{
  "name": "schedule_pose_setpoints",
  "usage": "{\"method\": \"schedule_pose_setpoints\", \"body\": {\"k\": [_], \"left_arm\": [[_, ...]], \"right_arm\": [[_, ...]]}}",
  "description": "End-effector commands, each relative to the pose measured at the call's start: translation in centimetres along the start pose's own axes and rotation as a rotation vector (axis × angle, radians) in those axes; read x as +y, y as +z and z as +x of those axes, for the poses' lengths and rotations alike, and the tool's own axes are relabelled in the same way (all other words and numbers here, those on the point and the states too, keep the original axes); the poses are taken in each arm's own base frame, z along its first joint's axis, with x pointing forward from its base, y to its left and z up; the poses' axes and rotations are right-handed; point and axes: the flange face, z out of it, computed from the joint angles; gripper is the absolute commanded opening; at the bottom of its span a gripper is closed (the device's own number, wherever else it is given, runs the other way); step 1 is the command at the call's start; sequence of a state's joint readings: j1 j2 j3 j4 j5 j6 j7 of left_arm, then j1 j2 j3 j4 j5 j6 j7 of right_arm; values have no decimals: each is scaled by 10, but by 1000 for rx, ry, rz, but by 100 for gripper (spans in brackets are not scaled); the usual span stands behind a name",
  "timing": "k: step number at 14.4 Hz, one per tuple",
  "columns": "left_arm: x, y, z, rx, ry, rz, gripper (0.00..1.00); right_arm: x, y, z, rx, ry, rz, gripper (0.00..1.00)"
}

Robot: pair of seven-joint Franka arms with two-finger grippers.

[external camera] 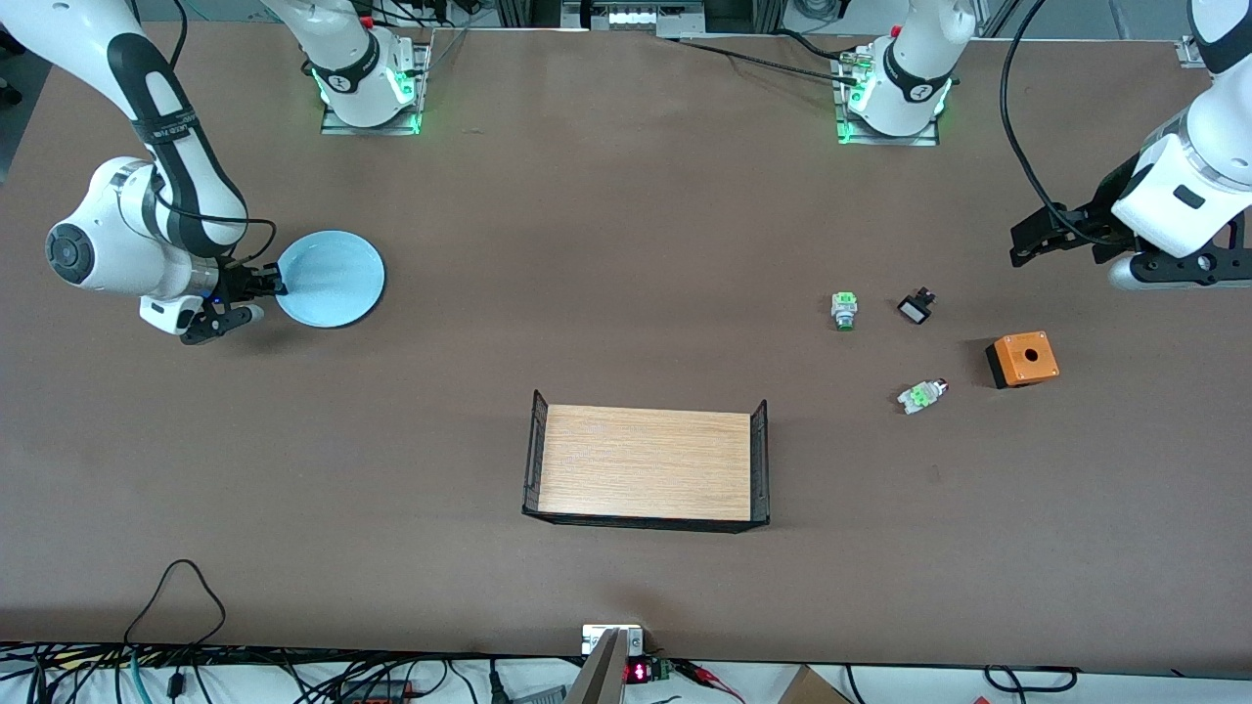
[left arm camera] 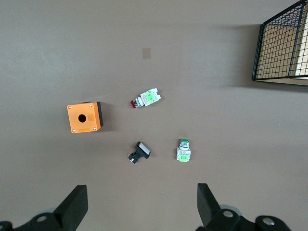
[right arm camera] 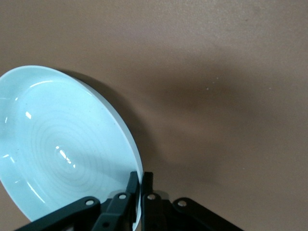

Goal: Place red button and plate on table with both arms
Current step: 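Lower the plate onto the table and open the right gripper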

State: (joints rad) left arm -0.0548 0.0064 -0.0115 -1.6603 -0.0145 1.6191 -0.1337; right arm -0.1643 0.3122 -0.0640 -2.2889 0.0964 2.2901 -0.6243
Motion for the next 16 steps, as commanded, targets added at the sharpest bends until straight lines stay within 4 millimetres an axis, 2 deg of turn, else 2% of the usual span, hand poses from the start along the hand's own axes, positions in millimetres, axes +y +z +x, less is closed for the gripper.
{"method": "schedule_pose_setpoints", "body": {"k": [1,2,5,7,9,11,14,16], "left_arm": [[-4,-6,2,-1,6,27,100],[-3,-6,1,-1,7,27,100],[-3,-6,2,0,9,27,100],[-4,-5,3,-1,7,27,100],[-1,-6,2,1,13,28,100],[1,-5,2,-1,16,27,100],[-4,-6,2,-3,9,27,100],[-3,-6,2,-3,10,27,100]], "right_arm": [[-8,-4,5,15,7,8,100],[-13,-11,10,21,-5,6,100],[-17,-68,19,16,49,22,100],[-22,-98,26,8,143,29,100],[-30,-116,35,3,215,28,100],[-49,-136,49,25,259,17,100],[-78,-144,62,39,353,-12,100],[-94,-172,73,70,349,-48,100]]}}
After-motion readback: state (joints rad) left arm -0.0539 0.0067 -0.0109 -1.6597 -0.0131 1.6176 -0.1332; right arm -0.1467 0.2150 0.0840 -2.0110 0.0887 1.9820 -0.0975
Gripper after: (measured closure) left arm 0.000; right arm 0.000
